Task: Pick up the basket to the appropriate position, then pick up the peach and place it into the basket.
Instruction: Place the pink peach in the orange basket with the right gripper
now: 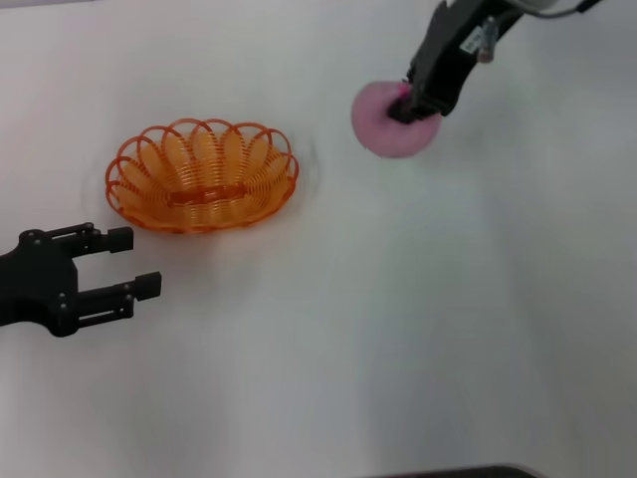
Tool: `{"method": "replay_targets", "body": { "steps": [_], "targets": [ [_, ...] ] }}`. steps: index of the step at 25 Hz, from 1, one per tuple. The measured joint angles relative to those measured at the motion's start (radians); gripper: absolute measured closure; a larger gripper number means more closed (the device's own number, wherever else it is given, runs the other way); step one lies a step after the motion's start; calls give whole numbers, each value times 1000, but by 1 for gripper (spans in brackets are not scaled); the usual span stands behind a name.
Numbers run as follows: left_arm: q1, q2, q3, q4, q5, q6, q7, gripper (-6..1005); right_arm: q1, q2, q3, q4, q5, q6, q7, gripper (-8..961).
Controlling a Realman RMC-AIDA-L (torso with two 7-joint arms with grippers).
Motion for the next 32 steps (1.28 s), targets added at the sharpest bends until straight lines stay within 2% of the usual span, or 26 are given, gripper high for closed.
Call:
{"method": "replay_targets", "body": {
  "steps": [8, 15, 23, 32],
  "targets": [
    [-3, 1, 8, 3, 1, 10, -1, 292, 23, 4, -18, -1, 4, 16, 6, 813],
    [-11, 3, 13, 1, 1, 6, -4, 291, 26, 6, -94, 31, 63, 97, 24, 814],
    [-17, 3, 33, -1, 0, 1, -13, 293, 52, -4, -172, 157, 178, 255, 11, 814],
    [-25, 0, 34, -7, -3, 0, -13, 292, 121, -8, -194, 373, 304, 442, -82, 815]
  ]
}}
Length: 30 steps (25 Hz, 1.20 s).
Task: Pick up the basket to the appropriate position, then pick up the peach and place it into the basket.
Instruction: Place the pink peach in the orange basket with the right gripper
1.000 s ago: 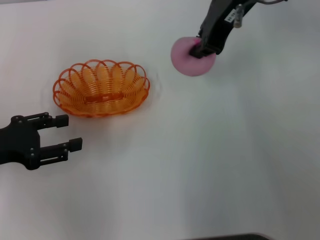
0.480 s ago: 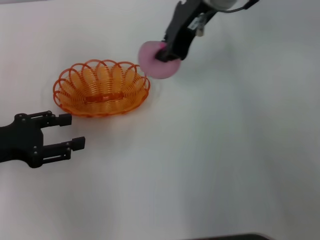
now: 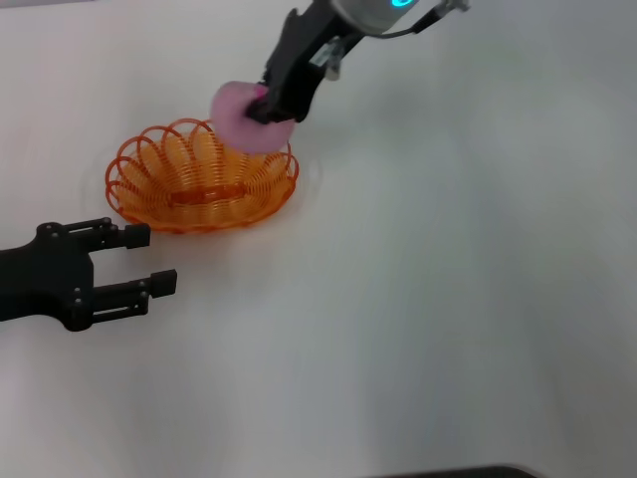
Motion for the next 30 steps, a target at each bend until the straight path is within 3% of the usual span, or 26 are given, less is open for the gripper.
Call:
{"method": "replay_targets", "body": {
  "steps": [10, 30],
  "targets": [
    [-6, 0, 0, -11, -6, 0, 5, 293, 8, 3, -89, 106, 155, 151, -80, 813],
    [-19, 1, 0, -19, 1, 0, 5, 292, 20, 6, -137, 141, 180, 180, -81, 794]
  ]
}}
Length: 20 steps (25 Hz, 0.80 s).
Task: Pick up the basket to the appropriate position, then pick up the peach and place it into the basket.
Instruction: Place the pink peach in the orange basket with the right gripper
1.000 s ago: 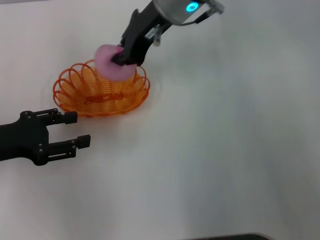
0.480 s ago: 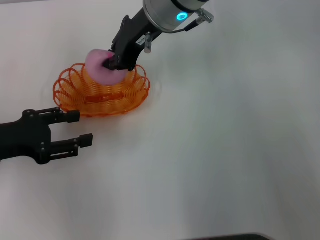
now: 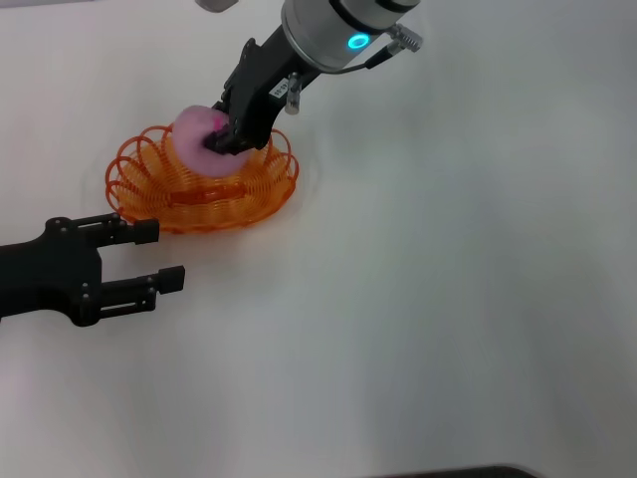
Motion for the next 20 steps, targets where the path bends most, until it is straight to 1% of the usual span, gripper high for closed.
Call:
{"method": "replay_targets", "body": {
  "steps": [1, 12, 14, 20],
  "targets": [
    [-1, 0, 0, 0, 0, 0, -1, 292, 0, 1, -4, 0, 1, 2, 0, 793],
    [1, 0, 0, 0, 1, 0, -4, 291, 0, 1, -13, -9, 19, 6, 2, 359],
    [1, 0, 0, 0, 1, 0, -4, 291, 0, 1, -13, -9, 20, 6, 3, 122],
    [1, 0, 0, 0, 1, 0, -5, 293, 0, 0, -14, -11, 20, 4, 3, 75]
  ]
}}
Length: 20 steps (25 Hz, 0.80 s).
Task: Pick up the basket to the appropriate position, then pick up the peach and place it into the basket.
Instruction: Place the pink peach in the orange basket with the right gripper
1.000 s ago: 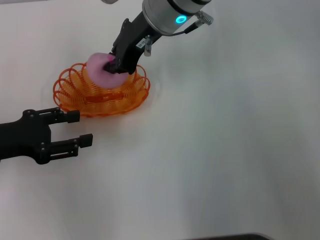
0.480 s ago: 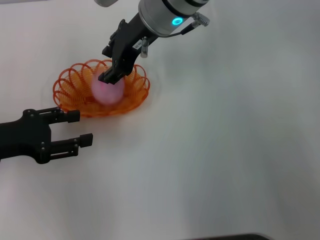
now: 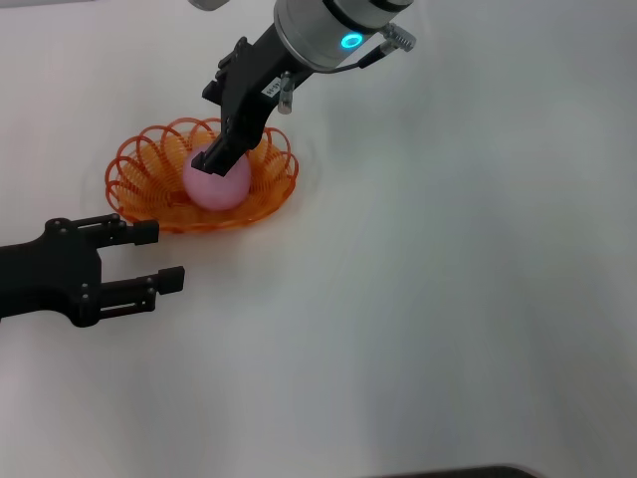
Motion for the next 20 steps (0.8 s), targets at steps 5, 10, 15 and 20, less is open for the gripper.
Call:
{"method": "replay_targets", "body": {
  "steps": [5, 10, 15, 20],
  "targets": [
    [-2, 0, 0, 0, 0, 0, -1, 292, -5, -2, 0, -1, 20, -5, -4, 36],
    [-2, 0, 0, 0, -1, 0, -1, 291, -25, -6, 1, -16, 39, -10, -10, 35],
    [-2, 0, 0, 0, -2, -1, -1, 293, -104, -8, 12, -130, 41, -48, -4, 35],
    [-2, 1, -2, 0, -5, -3, -1, 291, -212, -14, 38, -278, 41, -125, 14, 36]
  ]
}}
